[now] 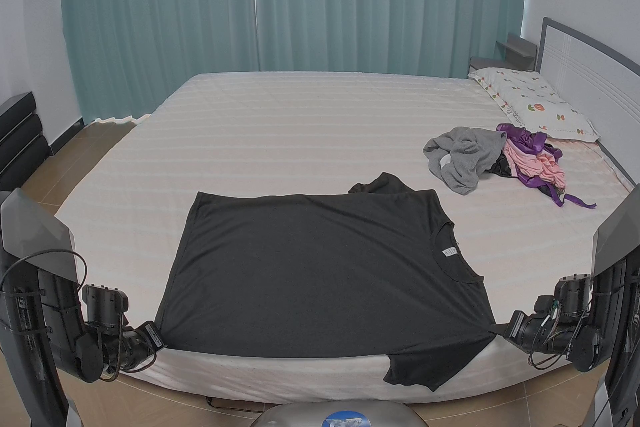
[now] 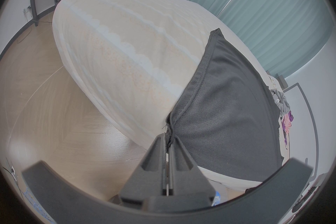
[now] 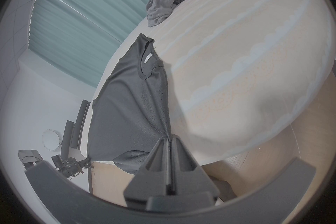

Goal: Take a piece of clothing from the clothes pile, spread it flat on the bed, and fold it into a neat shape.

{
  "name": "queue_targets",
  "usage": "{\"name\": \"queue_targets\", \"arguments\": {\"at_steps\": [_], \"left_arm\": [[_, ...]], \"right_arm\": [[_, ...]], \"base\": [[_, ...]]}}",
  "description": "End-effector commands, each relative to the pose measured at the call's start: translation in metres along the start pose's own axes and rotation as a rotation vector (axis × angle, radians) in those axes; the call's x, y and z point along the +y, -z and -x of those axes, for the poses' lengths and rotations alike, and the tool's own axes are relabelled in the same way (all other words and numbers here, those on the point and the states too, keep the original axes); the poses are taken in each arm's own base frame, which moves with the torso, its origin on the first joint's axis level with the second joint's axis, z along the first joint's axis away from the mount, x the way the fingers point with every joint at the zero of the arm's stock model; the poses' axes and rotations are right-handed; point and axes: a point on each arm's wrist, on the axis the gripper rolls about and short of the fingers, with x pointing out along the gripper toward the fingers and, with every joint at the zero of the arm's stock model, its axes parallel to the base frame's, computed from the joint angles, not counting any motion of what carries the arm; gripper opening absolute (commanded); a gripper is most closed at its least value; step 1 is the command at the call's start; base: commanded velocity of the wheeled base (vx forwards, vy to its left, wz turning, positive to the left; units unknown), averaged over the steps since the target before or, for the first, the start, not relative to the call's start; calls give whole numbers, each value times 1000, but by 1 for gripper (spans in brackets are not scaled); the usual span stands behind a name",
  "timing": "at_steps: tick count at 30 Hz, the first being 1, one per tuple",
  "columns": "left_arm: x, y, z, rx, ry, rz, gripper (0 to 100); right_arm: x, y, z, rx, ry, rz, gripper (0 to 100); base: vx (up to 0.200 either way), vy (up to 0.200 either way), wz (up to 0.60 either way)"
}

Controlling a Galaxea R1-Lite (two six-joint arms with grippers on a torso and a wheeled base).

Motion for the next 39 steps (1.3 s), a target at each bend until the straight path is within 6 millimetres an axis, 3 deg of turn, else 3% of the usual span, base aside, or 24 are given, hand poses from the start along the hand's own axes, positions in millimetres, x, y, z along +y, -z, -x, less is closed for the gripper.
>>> {"name": "queue_targets", "arguments": {"at_steps": [1,17,18,19,27,39], "left_arm": [[0,-2,1,-10,3,2,0],[-2,-1,-1,-3,9,1,0],[-2,-1,-1,-5,10,1,0],[-3,-1,0,-4,13,1,100],[-4,-2,1,-13,19,0,100],[-13,-19,22,-148,104,6,100]], "right_arm": [[1,-1,7,-18,-2,-4,0],[-1,4,4,24,16,8,0],[-1,4,4,22,14,10,100],[0,3,3,15,10,12,100],[5,-4,7,-28,-29,9,100],[18,-20,17,-113,-105,-64,100]], "base": [[0,0,0],[0,0,0],[0,0,0],[0,0,0],[0,0,0],[0,0,0]]}}
